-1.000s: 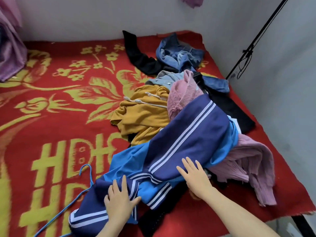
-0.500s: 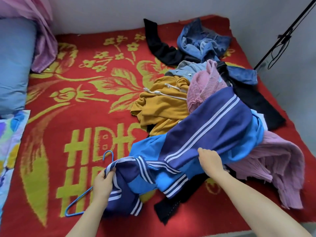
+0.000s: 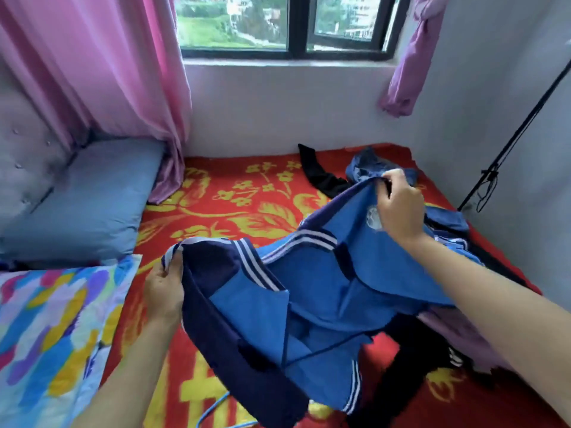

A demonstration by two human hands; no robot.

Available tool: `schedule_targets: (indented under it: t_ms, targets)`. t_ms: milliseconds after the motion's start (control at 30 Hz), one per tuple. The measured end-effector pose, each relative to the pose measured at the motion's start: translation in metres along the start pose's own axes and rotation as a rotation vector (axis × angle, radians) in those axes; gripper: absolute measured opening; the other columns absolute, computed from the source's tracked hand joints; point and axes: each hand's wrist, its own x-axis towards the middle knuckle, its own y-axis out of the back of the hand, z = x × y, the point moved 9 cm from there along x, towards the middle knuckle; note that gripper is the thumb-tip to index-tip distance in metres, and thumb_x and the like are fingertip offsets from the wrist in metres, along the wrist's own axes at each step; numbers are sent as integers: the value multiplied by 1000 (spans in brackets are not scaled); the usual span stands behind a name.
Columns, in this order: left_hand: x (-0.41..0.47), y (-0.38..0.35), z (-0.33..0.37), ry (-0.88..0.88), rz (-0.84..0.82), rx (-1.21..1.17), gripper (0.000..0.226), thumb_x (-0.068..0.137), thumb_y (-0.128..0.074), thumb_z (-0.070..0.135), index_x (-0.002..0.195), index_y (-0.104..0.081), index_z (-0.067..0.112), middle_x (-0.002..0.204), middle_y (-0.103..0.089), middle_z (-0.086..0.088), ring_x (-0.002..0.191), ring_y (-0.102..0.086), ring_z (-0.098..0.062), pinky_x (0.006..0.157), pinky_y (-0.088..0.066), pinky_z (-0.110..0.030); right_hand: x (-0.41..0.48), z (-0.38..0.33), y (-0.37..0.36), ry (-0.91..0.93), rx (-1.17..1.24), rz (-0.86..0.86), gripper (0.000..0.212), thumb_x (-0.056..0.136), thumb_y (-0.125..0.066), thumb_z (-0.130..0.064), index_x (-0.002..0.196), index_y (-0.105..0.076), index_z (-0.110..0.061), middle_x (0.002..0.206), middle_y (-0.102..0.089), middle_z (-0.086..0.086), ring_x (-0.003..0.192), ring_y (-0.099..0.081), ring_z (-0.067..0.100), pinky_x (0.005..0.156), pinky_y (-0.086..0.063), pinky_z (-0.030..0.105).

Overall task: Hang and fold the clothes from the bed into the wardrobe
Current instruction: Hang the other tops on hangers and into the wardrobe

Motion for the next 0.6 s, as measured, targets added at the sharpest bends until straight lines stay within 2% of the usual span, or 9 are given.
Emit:
schedule_targets:
  t_ms: [100,200,300,367,400,467,533,600]
  targets:
    - [22,35,64,-150,14,-43,23,97,-49,27,106,-61,9,95,-61,-4,83,-51,-8,65,-41,-6,26,-69,38,-6,57,126,42,91,-33,-29,108,-53,3,93,-64,26,85,-58,42,68,-35,41]
    - [41,85,121,-267,41,-52,27,98,-48,25,111,-61,5,93,-58,-1,83,-51,-11,67,-39,-11,28,-102,59,-120,127,159,29,98,-38,-20,110,-51,3,101,-62,26,92,-56,41,73,-35,42]
    - [52,134,149,-356,81,27,21,99,-47,24,99,-58,7,84,-52,-4,76,-49,-18,73,-38,-22,13,-93,61,-328,192,180,26,96,-42,-17,108,-52,4,109,-60,28,99,-55,41,78,-37,43]
    - [59,168,155,-384,110,80,30,99,-48,27,88,-58,1,74,-48,-9,71,-43,-23,72,-36,-34,-3,-89,54,-461,256,168,29,94,-44,-17,108,-53,7,113,-59,28,104,-54,40,82,-38,41]
    - [63,180,153,-387,126,107,34,99,-48,27,79,-55,0,69,-44,-11,69,-39,-25,69,-32,-36,-10,-86,51,-510,283,161,30,94,-45,-17,108,-54,8,114,-59,29,106,-54,40,83,-37,40]
    - [69,213,163,-424,169,163,43,98,-49,25,61,-39,7,58,-34,-8,65,-32,-22,63,-24,-34,-17,-96,45,-532,339,150,32,94,-45,-16,108,-55,11,114,-59,30,106,-54,40,85,-37,39]
    - [70,242,177,-483,216,174,48,96,-52,25,55,-29,15,53,-27,-2,57,-31,-15,60,-23,-33,-16,-113,43,-497,379,135,31,94,-45,-16,108,-55,10,112,-59,29,105,-55,40,83,-38,38]
    - [68,270,192,-527,269,136,49,95,-53,24,55,-28,10,53,-20,3,45,-27,-4,54,-24,-29,-12,-134,40,-424,396,119,30,94,-45,-18,106,-55,8,104,-60,25,100,-55,38,75,-36,37]
